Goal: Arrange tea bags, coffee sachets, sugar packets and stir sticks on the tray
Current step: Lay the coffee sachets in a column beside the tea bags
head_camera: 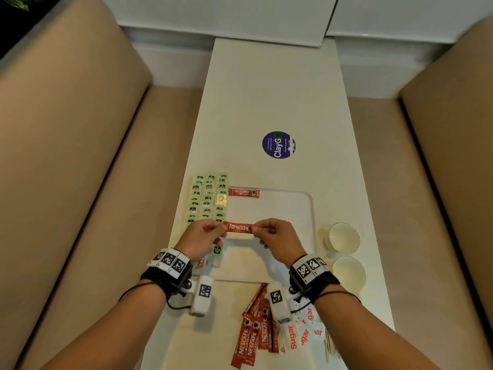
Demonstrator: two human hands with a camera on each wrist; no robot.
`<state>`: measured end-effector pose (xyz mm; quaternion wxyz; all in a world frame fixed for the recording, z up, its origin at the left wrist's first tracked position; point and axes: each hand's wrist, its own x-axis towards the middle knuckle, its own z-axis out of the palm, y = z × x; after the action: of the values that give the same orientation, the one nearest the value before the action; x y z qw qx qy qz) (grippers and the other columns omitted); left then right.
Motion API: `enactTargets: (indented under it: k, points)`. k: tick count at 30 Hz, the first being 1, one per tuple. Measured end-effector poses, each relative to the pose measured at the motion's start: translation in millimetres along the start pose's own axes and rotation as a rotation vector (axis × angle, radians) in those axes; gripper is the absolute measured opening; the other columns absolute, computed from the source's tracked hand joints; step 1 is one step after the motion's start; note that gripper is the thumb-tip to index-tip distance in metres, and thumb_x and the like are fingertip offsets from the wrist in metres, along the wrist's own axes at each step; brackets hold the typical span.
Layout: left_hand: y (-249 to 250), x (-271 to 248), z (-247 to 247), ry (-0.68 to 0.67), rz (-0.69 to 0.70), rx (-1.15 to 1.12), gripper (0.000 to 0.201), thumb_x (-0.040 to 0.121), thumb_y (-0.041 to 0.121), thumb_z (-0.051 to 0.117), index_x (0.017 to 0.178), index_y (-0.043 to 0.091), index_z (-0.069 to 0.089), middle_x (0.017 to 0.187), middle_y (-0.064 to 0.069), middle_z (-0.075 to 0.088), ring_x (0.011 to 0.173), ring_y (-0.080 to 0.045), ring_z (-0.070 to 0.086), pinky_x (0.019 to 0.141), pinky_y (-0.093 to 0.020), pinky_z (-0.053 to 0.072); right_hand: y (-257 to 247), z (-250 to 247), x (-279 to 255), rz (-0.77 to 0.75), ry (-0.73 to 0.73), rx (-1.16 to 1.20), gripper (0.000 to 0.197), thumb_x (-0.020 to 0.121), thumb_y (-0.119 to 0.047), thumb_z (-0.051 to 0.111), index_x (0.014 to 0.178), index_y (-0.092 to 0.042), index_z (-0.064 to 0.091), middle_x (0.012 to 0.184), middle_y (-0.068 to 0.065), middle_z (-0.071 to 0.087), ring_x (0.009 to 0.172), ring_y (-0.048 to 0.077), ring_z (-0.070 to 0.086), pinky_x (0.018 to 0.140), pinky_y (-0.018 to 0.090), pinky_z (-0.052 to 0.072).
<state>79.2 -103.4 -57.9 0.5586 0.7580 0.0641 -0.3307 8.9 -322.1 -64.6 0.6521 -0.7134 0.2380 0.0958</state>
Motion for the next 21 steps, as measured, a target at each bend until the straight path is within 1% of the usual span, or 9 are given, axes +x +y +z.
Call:
enactTargets:
  k: [2, 4, 8, 10, 12, 14, 16, 18, 21]
  points:
    - [2.5, -1.2, 1.5, 0.011, 0.008, 0.011, 0.016, 0.095, 0.028, 0.065, 0.086, 0.019, 0.074, 0.088, -0.005, 0.075, 0.068, -0.023, 0.059, 0.052, -0.027, 0.037, 2.6, -0.5, 0.5, 0.011, 0.038, -0.012, 0.014, 0.090, -0.021, 0.076, 0.093, -0.007, 0.075, 0.074, 0.003, 0.072, 0.059, 0.010, 0.060, 0.060, 0.023, 0.052]
    - [6.5, -2.7, 3.8, 0.024, 0.022, 0.011, 0.015, 0.096, 0.024, 0.064, 0.086, 0.017, 0.074, 0.086, -0.003, 0.074, 0.063, -0.015, 0.059, 0.051, -0.025, 0.037, 4.2, -0.8, 1.8, 0.009, 0.034, -0.033, 0.011, 0.093, -0.019, 0.073, 0.092, -0.008, 0.076, 0.074, 0.002, 0.073, 0.060, 0.011, 0.060, 0.061, 0.024, 0.052]
    - [5.9, -0.7, 3.9, 0.039, 0.012, -0.006, 0.017, 0.096, 0.024, 0.064, 0.084, 0.017, 0.074, 0.080, -0.003, 0.069, 0.054, -0.014, 0.046, 0.050, -0.023, 0.035, 1.2, -3.2, 6.0, -0.002, 0.006, -0.077, 0.012, 0.096, -0.016, 0.068, 0.089, -0.010, 0.076, 0.075, -0.001, 0.073, 0.058, 0.010, 0.057, 0.059, 0.022, 0.051]
    - [4.2, 0.4, 3.0, 0.075, 0.007, 0.000, 0.018, 0.095, 0.029, 0.066, 0.084, 0.017, 0.074, 0.077, -0.009, 0.066, 0.050, -0.014, 0.041, 0.049, -0.023, 0.033, -2.7, -3.9, 10.6, -0.005, 0.010, -0.102, 0.014, 0.096, -0.016, 0.068, 0.087, -0.011, 0.076, 0.072, -0.003, 0.071, 0.055, 0.007, 0.054, 0.057, 0.020, 0.049]
    - [5.6, 1.8, 3.8, 0.123, 0.018, 0.018, 0.018, 0.094, 0.028, 0.066, 0.085, 0.015, 0.075, 0.079, -0.014, 0.067, 0.049, -0.013, 0.042, 0.050, -0.024, 0.036, -6.0, -2.6, 16.2, -0.019, 0.021, -0.140, 0.016, 0.096, -0.018, 0.068, 0.084, -0.012, 0.077, 0.071, -0.002, 0.070, 0.053, 0.005, 0.053, 0.057, 0.019, 0.049]
    - [8.9, 5.0, 5.5, 0.165, 0.020, 0.006, 0.017, 0.094, 0.026, 0.067, 0.087, 0.014, 0.075, 0.077, -0.011, 0.068, 0.049, -0.012, 0.044, 0.050, -0.024, 0.037, -7.4, -0.4, 22.9, -0.024, 0.035, -0.150, 0.017, 0.096, -0.017, 0.067, 0.084, -0.011, 0.077, 0.073, 0.003, 0.071, 0.052, 0.004, 0.053, 0.057, 0.019, 0.049]
    - [12.6, 9.1, 6.3, 0.172, 0.013, -0.022, 0.015, 0.095, 0.022, 0.065, 0.090, 0.012, 0.075, 0.077, -0.004, 0.068, 0.043, -0.007, 0.041, 0.045, -0.021, 0.036, -7.9, 0.8, 29.5, -0.020, 0.044, -0.136, 0.017, 0.097, -0.016, 0.066, 0.087, -0.008, 0.077, 0.078, 0.008, 0.073, 0.052, 0.004, 0.054, 0.057, 0.020, 0.050]
    - [15.7, 13.9, 5.8, 0.136, 0.004, -0.033, 0.015, 0.096, 0.021, 0.064, 0.093, 0.013, 0.075, 0.078, -0.001, 0.067, 0.043, -0.008, 0.038, 0.044, -0.020, 0.034, -9.1, 0.4, 36.1, -0.016, 0.060, -0.141, 0.017, 0.098, -0.016, 0.065, 0.088, -0.007, 0.076, 0.078, 0.007, 0.074, 0.051, 0.004, 0.054, 0.057, 0.020, 0.050]
    - [19.3, 20.9, 2.7, 0.098, -0.025, -0.075, 0.014, 0.099, 0.022, 0.060, 0.100, 0.016, 0.074, 0.077, 0.001, 0.066, 0.049, -0.010, 0.038, 0.045, -0.020, 0.034, -9.5, -2.6, 47.9, 0.002, 0.090, -0.135, 0.020, 0.099, -0.016, 0.064, 0.087, -0.006, 0.076, 0.072, 0.001, 0.071, 0.048, 0.004, 0.052, 0.054, 0.019, 0.049]
